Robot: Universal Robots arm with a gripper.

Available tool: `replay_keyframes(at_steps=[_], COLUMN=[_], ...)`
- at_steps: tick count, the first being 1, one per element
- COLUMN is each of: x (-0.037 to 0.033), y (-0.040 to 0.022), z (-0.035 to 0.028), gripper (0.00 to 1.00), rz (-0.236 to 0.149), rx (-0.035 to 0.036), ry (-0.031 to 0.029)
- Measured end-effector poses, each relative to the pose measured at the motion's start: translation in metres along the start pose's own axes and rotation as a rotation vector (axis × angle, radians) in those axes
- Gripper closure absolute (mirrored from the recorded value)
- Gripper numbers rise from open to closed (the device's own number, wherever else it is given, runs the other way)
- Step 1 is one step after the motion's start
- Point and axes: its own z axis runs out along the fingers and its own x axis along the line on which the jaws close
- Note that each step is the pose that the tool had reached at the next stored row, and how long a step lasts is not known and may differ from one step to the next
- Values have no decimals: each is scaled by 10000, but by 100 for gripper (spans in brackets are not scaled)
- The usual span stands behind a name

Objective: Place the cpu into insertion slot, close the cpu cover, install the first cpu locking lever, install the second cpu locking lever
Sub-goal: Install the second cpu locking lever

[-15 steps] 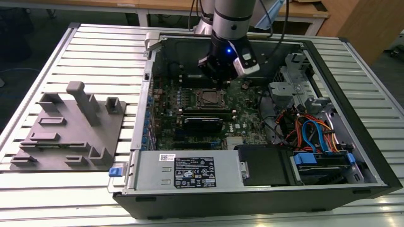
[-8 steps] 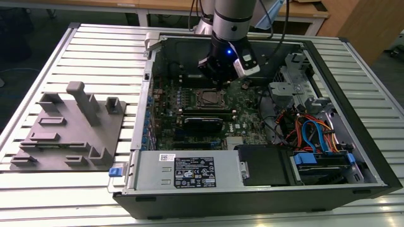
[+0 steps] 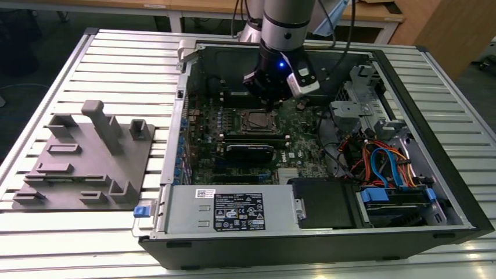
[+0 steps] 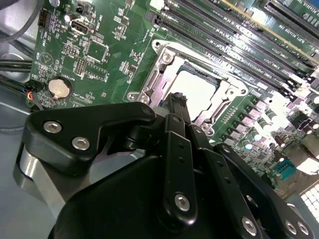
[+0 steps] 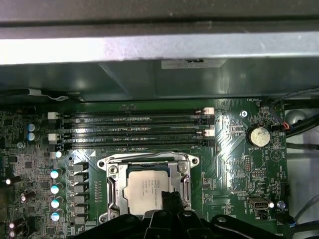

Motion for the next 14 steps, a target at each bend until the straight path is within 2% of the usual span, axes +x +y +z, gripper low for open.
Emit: replay_keyframes(at_steps=[7, 14], x=[-2, -3], y=[-43, -57], z=[-1, -2], gripper=[89, 89], rz=[1, 1], rx=[-1, 0], ry=[0, 0])
